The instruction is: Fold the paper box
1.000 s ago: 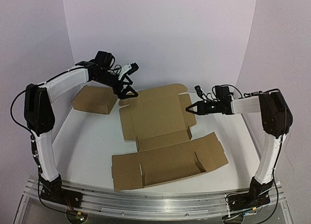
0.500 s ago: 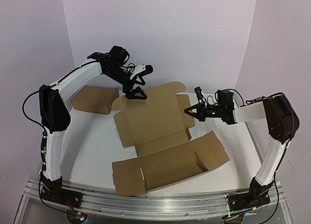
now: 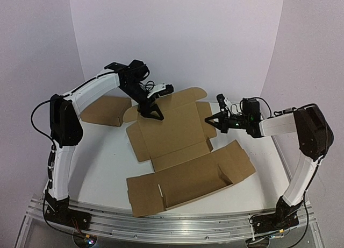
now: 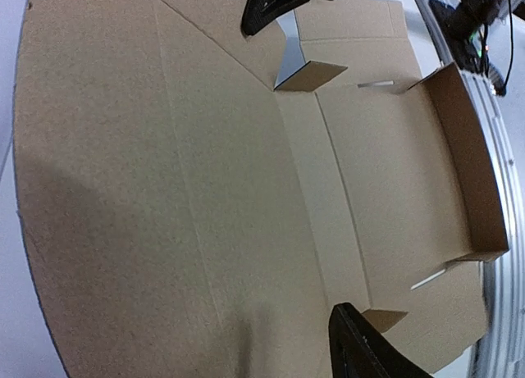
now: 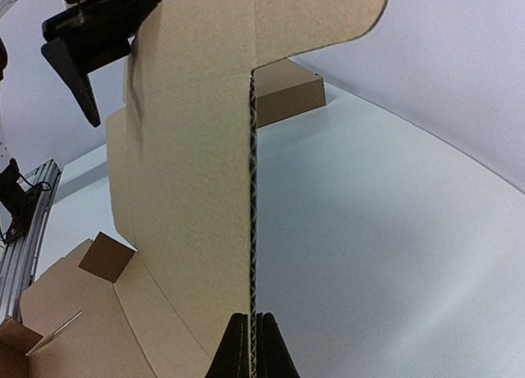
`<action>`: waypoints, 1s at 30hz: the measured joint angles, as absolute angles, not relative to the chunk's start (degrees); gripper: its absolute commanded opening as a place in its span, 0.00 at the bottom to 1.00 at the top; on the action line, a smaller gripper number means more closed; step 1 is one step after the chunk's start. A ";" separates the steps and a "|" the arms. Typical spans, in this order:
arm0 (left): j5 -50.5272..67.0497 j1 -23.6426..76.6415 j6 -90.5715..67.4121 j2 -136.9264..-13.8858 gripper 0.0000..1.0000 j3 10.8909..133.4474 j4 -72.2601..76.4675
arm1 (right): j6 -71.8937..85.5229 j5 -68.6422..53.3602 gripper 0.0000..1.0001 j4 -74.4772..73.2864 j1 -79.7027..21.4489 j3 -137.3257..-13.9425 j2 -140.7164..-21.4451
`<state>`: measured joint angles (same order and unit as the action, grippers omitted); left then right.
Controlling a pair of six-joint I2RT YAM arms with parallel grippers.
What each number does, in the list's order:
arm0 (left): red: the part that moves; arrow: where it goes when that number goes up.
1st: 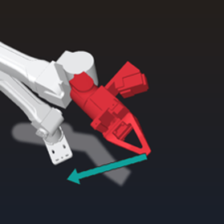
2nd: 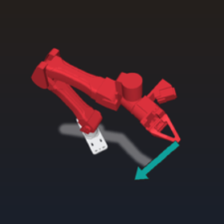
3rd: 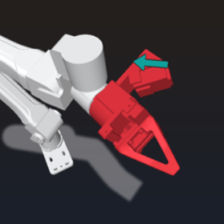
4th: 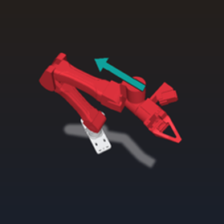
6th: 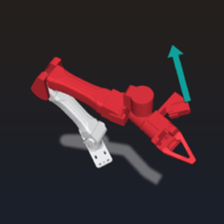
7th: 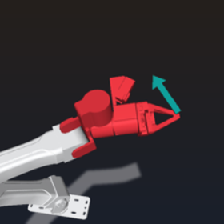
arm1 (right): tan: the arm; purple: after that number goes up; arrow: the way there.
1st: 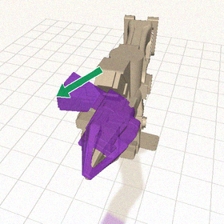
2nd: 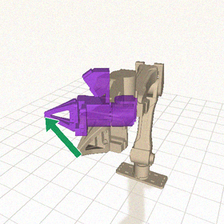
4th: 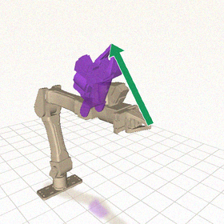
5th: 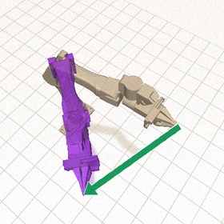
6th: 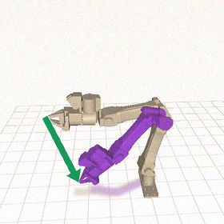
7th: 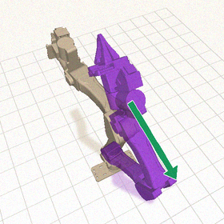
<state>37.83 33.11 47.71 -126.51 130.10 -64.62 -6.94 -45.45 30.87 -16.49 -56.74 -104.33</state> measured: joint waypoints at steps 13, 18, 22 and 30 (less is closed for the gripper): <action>28.06 34.15 50.28 -124.31 0.00 125.86 -60.30 | 0.36 -34.33 0.49 27.89 -18.64 -56.51 -104.26; 19.35 36.95 54.66 -118.93 0.00 117.11 -52.04 | 4.21 -25.57 0.71 7.14 -18.79 -63.86 -102.49; 14.29 38.86 58.50 -116.01 0.00 113.92 -47.23 | 8.97 -23.92 0.76 -8.57 -16.61 -66.99 -97.34; 12.48 40.81 61.87 -115.66 0.00 118.18 -51.43 | 14.51 -23.85 0.76 -24.59 -11.13 -59.81 -87.02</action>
<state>12.48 40.81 61.87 -115.66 118.18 -51.43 14.51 -23.85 -24.59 -11.13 -59.81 -87.02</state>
